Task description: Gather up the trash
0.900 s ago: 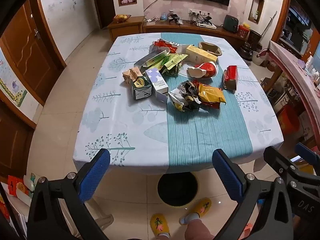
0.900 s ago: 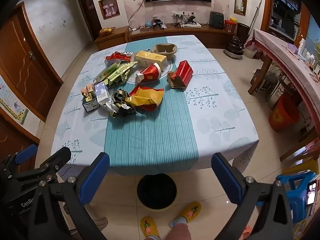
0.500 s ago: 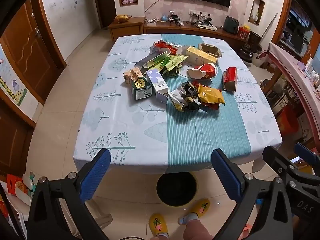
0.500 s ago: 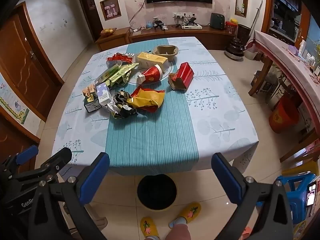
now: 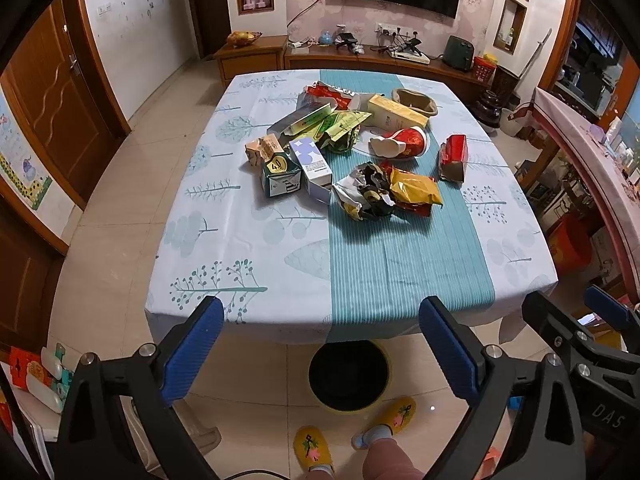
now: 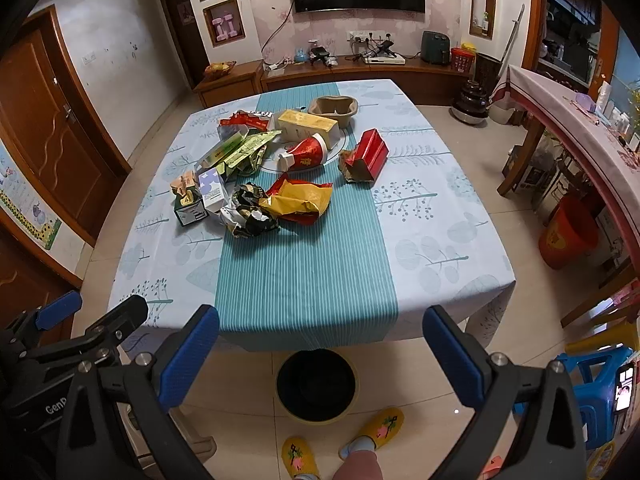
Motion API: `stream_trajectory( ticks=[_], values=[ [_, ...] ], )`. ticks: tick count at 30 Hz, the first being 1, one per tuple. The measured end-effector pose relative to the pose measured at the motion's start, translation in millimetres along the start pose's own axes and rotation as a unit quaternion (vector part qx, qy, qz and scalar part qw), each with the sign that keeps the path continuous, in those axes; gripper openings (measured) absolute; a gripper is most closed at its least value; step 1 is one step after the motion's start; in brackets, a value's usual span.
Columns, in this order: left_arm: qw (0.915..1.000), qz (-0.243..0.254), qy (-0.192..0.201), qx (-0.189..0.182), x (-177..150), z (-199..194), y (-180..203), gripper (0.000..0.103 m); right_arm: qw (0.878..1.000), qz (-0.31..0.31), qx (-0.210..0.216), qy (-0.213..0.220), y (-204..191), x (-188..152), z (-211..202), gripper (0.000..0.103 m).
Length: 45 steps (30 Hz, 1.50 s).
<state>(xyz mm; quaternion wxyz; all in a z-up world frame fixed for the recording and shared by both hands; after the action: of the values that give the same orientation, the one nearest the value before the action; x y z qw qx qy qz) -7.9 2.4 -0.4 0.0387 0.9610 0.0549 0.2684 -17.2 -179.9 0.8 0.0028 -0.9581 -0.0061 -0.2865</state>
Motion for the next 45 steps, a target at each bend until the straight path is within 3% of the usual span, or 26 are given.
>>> stream_trajectory(
  ticks=[45],
  values=[
    [0.9996, 0.017, 0.017, -0.012, -11, -24, 1, 0.097, 0.999, 0.011, -0.016, 0.032, 6, -20, -39, 0.102]
  ],
)
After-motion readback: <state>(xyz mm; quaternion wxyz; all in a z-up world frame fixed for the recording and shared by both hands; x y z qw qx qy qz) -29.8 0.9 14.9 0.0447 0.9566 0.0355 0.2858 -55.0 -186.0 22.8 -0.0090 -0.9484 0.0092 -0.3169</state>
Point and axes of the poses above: each gripper's, at about its wrist camera, not at the fingertips, and z roughly the way its jaws point, y to its right, x to its top, the point moved 1 cm from there along z, roughly the way its jaws point, and after that the axes turned 8 degrees about -z, right-handed, at the moved point
